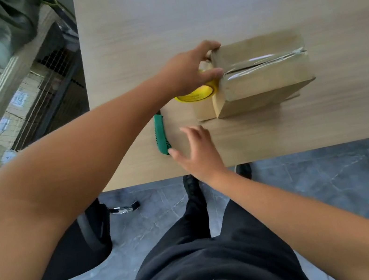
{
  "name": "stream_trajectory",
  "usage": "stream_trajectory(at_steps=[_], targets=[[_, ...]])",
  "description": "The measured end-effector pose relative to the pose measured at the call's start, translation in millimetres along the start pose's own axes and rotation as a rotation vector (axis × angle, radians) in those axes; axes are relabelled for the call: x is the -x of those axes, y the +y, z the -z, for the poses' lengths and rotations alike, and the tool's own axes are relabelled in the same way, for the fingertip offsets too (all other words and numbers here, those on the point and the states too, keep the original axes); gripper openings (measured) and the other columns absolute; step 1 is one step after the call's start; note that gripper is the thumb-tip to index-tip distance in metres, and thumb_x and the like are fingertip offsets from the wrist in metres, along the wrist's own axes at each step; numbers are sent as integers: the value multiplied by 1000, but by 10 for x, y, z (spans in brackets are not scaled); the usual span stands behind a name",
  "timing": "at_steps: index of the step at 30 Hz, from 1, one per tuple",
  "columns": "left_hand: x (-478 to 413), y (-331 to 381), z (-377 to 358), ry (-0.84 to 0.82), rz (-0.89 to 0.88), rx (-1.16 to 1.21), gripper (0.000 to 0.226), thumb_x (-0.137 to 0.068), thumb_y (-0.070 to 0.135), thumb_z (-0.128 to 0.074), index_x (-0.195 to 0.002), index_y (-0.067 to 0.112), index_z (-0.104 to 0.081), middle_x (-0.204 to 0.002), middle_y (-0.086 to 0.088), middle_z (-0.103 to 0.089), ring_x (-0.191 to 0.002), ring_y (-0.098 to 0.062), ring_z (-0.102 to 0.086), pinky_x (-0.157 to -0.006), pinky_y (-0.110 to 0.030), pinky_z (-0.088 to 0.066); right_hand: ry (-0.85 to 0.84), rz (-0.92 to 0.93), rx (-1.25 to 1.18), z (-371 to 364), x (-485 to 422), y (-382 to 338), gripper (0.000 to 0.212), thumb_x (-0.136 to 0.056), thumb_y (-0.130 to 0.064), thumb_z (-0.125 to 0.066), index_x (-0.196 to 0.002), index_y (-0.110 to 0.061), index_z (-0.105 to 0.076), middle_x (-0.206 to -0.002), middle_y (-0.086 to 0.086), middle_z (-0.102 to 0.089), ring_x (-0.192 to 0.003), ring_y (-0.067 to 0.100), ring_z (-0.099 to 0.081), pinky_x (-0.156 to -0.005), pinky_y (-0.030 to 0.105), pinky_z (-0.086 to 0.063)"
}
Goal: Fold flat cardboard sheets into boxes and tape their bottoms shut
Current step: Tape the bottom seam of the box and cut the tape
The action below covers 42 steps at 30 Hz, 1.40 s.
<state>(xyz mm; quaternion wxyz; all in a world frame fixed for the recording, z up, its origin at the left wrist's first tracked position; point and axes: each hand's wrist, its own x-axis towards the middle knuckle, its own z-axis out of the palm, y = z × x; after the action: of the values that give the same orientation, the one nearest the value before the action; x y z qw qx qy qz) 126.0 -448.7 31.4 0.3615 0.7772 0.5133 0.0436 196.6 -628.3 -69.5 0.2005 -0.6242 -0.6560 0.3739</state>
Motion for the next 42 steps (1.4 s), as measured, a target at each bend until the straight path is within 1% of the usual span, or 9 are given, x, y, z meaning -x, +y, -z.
stream_trajectory(at_steps=[5,10,15,19,23,28,36,39,42], targets=[[11,-54,20,-6,-25,-42,63,-92,52,-63,-147,33,-40,-135,5,-61,-116,-20,-60,-98,-29,-43,79,-105,230,-724,-459,-244,78,-74,-61,-72,-129,-10,-52,-118,11,-55,-107,33,-49,-83,44,-43],[-6,-84,18,-14,-46,-68,62,-92,53,-62,-147,31,-40,-133,2,-62,-118,-22,-59,-94,-28,-42,156,-57,285,-843,-469,-96,41,-81,-29,-76,-108,-5,-58,-106,16,-58,-94,39,-55,-74,46,-45],[31,-125,-6,-13,-36,-47,62,-93,51,-63,-147,31,-41,-136,1,-61,-116,-27,-60,-94,-30,-43,-165,-143,-107,-287,-71,48,32,-98,-23,-54,-125,-7,-49,-115,10,-48,-98,25,-50,-85,40,-44],[35,-146,10,-24,-19,2,61,-92,50,-65,-145,33,-42,-139,1,-60,-118,-29,-60,-97,-34,-43,-381,-479,-499,453,533,199,16,-102,-19,-40,-112,-13,-51,-87,9,-58,-75,20,-52,-73,38,-41],[43,-154,-28,13,-36,39,61,-92,49,-65,-146,35,-41,-139,1,-60,-122,-28,-58,-96,-33,-42,-189,-516,-682,1055,1006,158,13,-102,-16,-41,-109,-11,-50,-81,9,-55,-67,20,-50,-67,34,-43],[52,-166,-107,21,-22,119,61,-92,49,-66,-147,36,-42,-140,-1,-59,-110,-31,-66,-100,-38,-47,68,-435,-457,1421,921,-105,22,-103,-42,-51,-120,-29,-58,-71,0,-51,-68,16,-51,-69,34,-45],[88,-99,-217,116,28,168,62,-88,55,-68,-142,33,-47,-135,1,-64,-125,-28,-58,-101,-41,-46,414,-143,-145,1682,352,-433,19,-103,-31,-53,-92,-17,-49,-81,-8,-48,-81,15,-47,-71,26,-37],[157,-67,-221,179,125,146,58,-83,64,-67,-124,24,-57,-116,5,-70,-106,-21,-65,-89,-39,-53,304,-74,134,1649,104,-421,29,-105,-36,-43,-121,-14,-54,-121,-6,-56,-123,20,-43,-105,36,-36],[264,-119,-258,188,161,173,53,-82,69,-63,-110,24,-59,-101,7,-65,-92,-18,-62,-80,-38,-54,117,-131,260,1571,-57,-378,54,-107,-38,-37,-150,-5,-39,-164,5,-25,-154,17,-13,-126,33,-6]])
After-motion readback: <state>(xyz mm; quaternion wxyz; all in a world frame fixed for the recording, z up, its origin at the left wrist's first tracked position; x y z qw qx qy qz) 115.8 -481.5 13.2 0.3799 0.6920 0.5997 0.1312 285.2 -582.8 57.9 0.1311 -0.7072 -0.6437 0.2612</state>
